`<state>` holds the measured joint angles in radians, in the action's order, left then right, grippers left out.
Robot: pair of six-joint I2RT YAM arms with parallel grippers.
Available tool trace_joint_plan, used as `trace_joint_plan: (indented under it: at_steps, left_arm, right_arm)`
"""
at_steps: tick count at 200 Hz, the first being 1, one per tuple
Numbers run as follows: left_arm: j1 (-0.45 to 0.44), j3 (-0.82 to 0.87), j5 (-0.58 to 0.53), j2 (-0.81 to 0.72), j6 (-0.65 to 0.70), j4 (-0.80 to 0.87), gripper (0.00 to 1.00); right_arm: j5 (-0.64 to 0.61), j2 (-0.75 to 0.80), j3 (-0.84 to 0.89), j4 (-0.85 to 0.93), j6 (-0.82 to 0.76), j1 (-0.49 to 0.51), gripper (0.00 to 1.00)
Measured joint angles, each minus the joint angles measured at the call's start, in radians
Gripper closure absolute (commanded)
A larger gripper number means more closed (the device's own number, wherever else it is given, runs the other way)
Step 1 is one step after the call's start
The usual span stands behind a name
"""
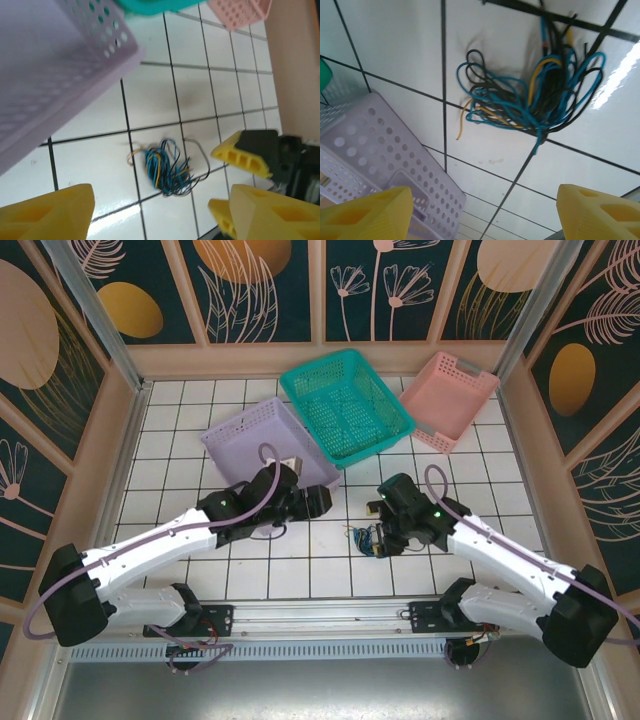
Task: Untangle the cables
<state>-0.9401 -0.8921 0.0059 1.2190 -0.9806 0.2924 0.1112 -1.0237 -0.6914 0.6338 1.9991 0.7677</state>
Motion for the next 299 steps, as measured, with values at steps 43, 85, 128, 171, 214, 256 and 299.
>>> trace_joint_plan:
  at_steps: [43, 85, 128, 171, 214, 256, 299]
  left_arm:
    - [-0.059, 0.050, 0.106, 0.045, -0.014, -0.097, 0.38]
    - [-0.093, 0.146, 0.170, 0.151, -0.076, -0.182, 0.41]
    - [-0.076, 0.197, 0.120, 0.197, -0.150, -0.204, 0.41]
    - [0.041, 0.211, 0.087, 0.200, -0.185, -0.259, 0.43]
    - [0.203, 0.265, 0.071, 0.187, -0.187, -0.258, 0.43]
    - [0.360, 0.262, 0.054, 0.169, -0.130, -0.209, 0.43]
    - [0.462, 0.223, 0.013, 0.154, -0.073, -0.125, 0.42]
  right_arm:
    - [0.038, 0.003, 0.130, -0.089, 0.000, -0.001, 0.25]
    - [0.055, -0.010, 0.180, -0.134, 0.000, -0.045, 0.27]
    - [0.075, -0.035, 0.208, -0.153, 0.000, -0.073, 0.31]
    - [0.084, -0.092, 0.210, -0.182, 0.000, -0.073, 0.36]
    - [0.099, -0.178, 0.208, -0.223, 0.000, -0.074, 0.56]
    - [0.113, -0.224, 0.168, -0.161, 0.000, -0.085, 0.87]
    - [0.006, -0.241, 0.103, -0.138, -0.001, -0.158, 1.00]
